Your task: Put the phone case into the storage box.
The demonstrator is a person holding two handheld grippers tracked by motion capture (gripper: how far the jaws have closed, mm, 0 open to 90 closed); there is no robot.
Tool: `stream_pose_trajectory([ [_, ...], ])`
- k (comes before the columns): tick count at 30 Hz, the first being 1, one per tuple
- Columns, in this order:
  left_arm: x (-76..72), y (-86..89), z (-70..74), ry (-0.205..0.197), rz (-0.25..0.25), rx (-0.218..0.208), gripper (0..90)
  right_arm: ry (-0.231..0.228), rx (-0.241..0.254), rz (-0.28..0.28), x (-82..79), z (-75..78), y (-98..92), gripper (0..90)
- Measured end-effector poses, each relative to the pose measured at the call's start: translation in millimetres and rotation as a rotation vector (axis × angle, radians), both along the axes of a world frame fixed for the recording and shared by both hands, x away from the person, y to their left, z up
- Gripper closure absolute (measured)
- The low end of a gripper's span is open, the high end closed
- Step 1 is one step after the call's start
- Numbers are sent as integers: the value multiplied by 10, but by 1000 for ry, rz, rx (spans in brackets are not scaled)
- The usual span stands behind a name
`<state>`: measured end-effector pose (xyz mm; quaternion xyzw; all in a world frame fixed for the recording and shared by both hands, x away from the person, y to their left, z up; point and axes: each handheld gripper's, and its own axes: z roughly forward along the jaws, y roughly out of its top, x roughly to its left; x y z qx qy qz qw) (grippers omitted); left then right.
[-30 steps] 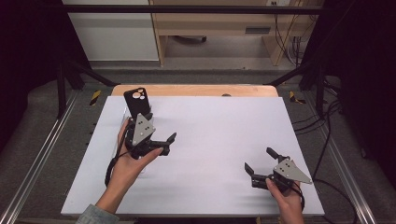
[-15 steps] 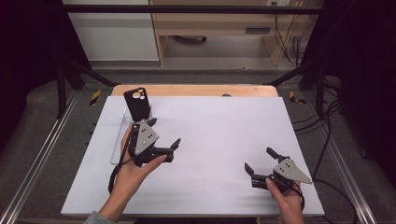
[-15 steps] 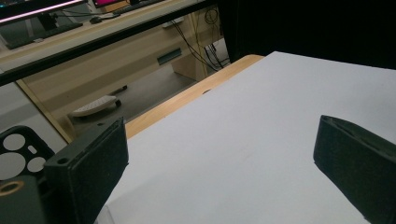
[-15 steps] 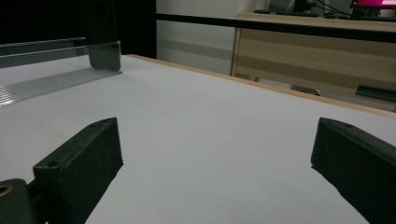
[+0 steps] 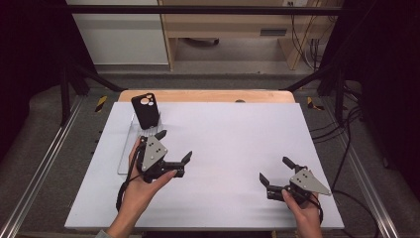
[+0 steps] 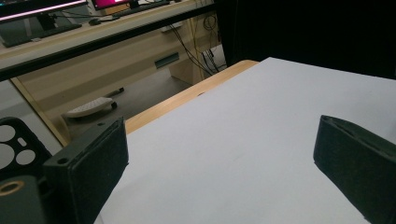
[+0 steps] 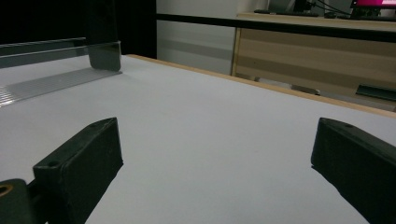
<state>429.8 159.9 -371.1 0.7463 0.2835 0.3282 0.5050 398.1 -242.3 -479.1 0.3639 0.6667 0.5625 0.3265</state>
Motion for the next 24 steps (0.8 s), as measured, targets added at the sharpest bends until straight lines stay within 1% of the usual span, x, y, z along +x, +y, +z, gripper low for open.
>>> stream_pose_trajectory([
  [14, -143, 86, -32, -4, 10, -40, 28, 0, -1, 0, 0, 0, 2, 23],
  [20, -207, 185, -35, -1, 24, -55, 28, -1, -5, -4, -4, -2, 3, 23],
  [23, -247, 259, -14, -5, 36, -73, 27, -7, -6, -13, -6, -3, -11, 23],
  [24, -260, 290, -5, -10, 42, -72, 26, -8, -6, -16, -7, -3, -14, 23],
])
